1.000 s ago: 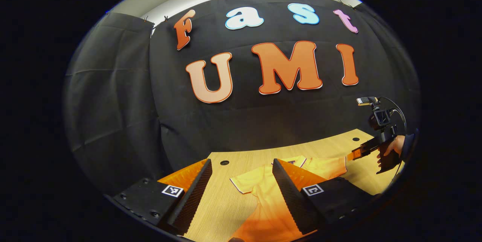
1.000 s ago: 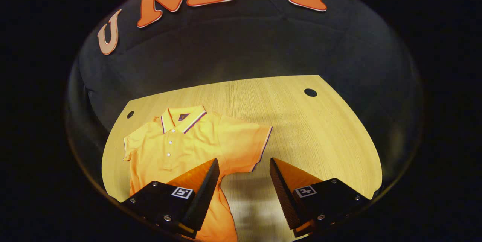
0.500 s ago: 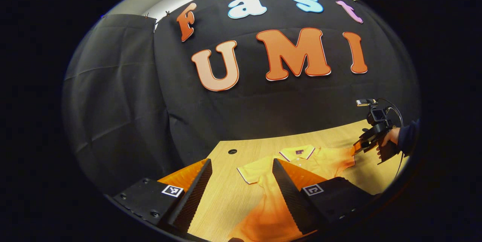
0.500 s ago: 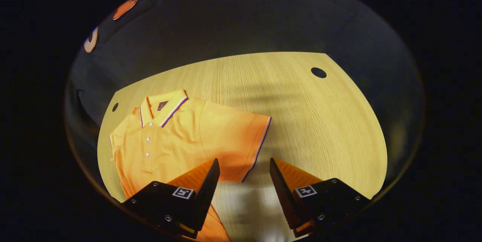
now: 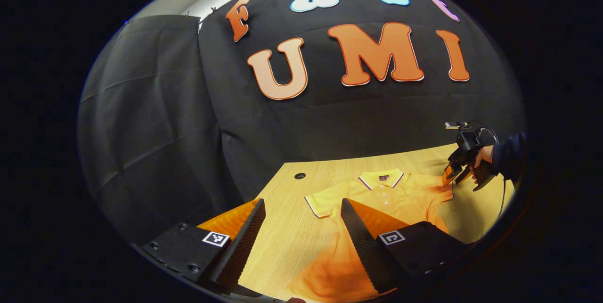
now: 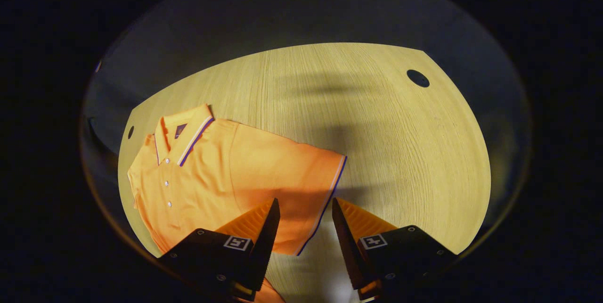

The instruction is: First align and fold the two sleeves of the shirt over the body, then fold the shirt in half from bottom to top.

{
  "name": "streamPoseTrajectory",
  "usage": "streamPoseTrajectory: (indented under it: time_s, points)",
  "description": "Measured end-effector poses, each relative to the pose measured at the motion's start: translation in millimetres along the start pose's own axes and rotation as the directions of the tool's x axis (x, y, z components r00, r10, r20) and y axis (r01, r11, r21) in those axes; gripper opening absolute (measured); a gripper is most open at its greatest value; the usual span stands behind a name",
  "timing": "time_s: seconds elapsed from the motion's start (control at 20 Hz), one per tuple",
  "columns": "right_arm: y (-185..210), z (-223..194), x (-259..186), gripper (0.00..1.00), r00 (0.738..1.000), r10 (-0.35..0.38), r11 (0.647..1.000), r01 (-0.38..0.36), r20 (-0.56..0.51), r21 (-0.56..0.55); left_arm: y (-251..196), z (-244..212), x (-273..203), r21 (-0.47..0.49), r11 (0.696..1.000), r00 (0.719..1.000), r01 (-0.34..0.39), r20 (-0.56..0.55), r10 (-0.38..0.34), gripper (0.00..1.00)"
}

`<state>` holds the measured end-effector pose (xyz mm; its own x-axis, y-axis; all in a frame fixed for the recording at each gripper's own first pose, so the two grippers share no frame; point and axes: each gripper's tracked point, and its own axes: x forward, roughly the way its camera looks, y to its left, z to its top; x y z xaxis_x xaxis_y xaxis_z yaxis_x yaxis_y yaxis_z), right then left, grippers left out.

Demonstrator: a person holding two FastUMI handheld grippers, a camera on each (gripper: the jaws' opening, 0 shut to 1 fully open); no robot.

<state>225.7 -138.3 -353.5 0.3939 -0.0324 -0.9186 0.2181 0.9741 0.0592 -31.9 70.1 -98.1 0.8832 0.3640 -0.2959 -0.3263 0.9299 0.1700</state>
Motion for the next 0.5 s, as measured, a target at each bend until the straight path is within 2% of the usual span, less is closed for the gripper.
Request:
streamPoseTrajectory:
  time_s: [0.15,0.2,0.25,0.3,0.45,0.5]
  points:
    - [-6.5,-8.3,10.5,0.69,0.998,-0.019,1.0,0.019,-0.058,-0.006,-0.5,-4.3,0.8,0.001,1.0,1.0,-0.005,-0.014,0.005,0.99]
    - [-9.6,-3.1,10.4,0.69,0.999,-0.035,0.999,0.034,-0.033,-0.013,-1.2,-5.8,0.7,0.0,1.0,1.0,-0.004,-0.018,0.004,0.99]
    - [-8.3,-3.3,14.4,0.63,0.999,-0.029,1.0,0.029,-0.036,-0.012,-2.6,-6.5,0.8,0.0,1.0,1.0,-0.001,-0.022,0.001,0.99]
    - [-7.4,-2.5,12.6,0.5,0.999,-0.039,0.999,0.038,-0.026,-0.013,-3.4,-6.3,0.4,0.002,1.0,1.0,0.002,-0.024,-0.002,0.99]
    - [-9.1,-2.6,11.4,0.39,0.999,-0.043,0.997,0.042,-0.016,-0.065,-14.6,-6.2,5.3,0.007,1.0,0.999,0.014,-0.029,-0.014,0.99]
    - [-6.6,-2.4,12.5,0.25,0.999,-0.043,0.998,0.042,-0.014,-0.051,-16.6,-5.9,6.8,0.008,1.0,0.999,0.018,-0.031,-0.017,0.99]
